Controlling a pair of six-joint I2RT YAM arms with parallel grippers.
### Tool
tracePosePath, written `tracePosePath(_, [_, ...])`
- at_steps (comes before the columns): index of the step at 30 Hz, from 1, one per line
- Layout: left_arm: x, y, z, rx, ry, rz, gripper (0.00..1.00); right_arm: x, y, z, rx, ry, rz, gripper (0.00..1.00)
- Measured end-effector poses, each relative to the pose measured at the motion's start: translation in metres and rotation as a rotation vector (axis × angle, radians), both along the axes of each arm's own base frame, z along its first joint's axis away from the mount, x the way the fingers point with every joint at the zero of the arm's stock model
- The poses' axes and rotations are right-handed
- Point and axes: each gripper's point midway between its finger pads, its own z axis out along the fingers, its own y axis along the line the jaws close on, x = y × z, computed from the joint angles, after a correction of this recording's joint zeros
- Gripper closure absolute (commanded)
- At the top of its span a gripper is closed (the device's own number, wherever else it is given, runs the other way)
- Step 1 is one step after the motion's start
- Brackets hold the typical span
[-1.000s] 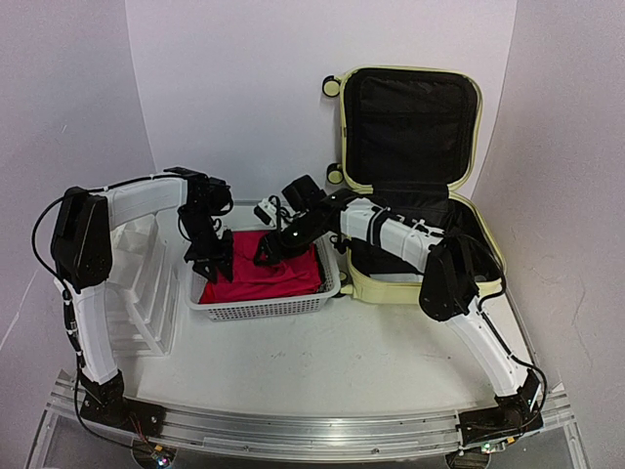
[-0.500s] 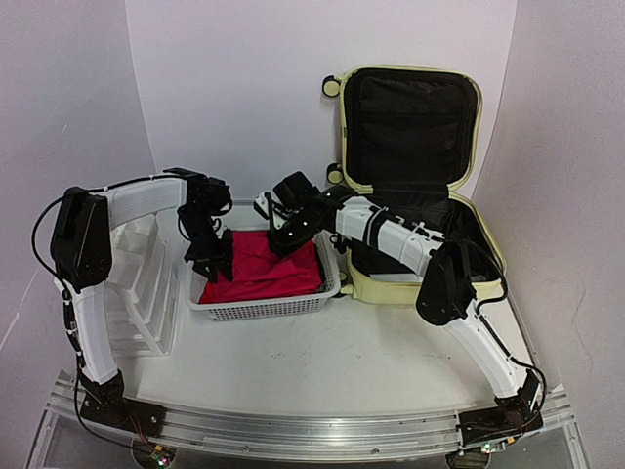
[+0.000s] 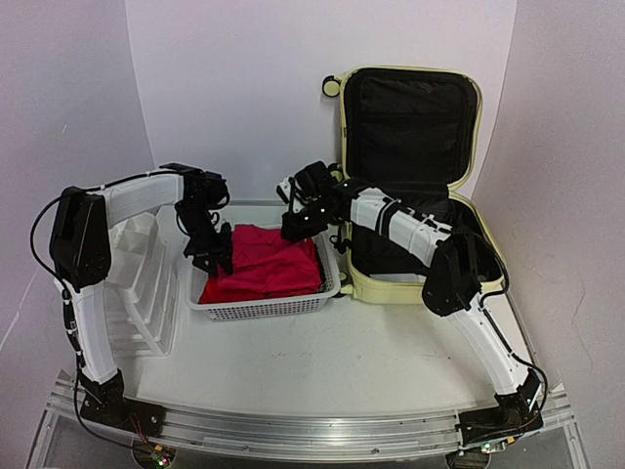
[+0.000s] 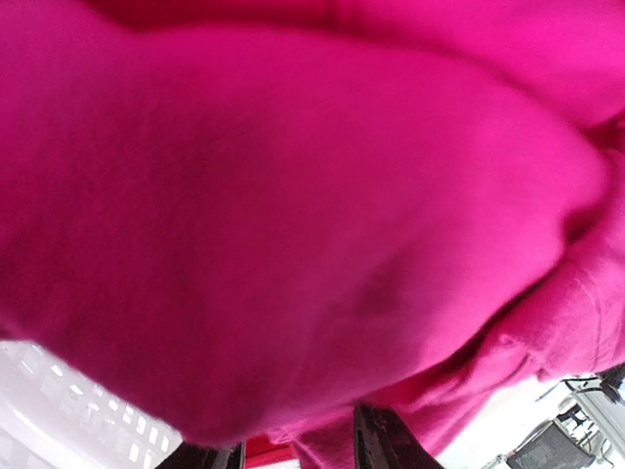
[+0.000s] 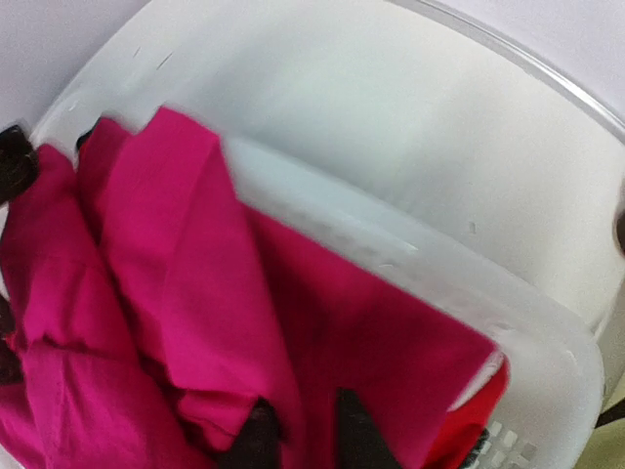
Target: Open, take out, and arrange the luggage
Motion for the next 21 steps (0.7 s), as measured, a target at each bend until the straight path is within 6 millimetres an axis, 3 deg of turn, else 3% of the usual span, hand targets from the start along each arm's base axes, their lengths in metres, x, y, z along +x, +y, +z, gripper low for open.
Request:
tracePosePath(3, [0.006, -0.002, 0.008, -0.019, -0.021, 0.003, 0.60, 0.015, -0.012, -0.001, 0.014, 0.004, -0.041, 0.47])
tracePosePath(7, [0.016, -0.004, 0.021, -0.053, -0.050, 0.015, 0.55, 0.029, -0.033, -0.016, -0.020, 0.013, -0.078, 0.41])
tracePosePath(13, [0.031, 0.000, 0.043, -0.097, -0.103, 0.032, 0.45, 0.014, -0.031, -0.017, -0.027, 0.048, -0.009, 0.50])
tracePosePath(17, [0.040, 0.004, 0.057, -0.119, -0.139, 0.044, 0.44, -0.003, -0.017, -0.001, 0.036, 0.073, 0.082, 0.54])
tracePosePath(21, [0.040, 0.003, 0.060, -0.141, -0.133, 0.050, 0.37, -0.014, -0.002, 0.018, 0.099, 0.082, 0.137, 0.64])
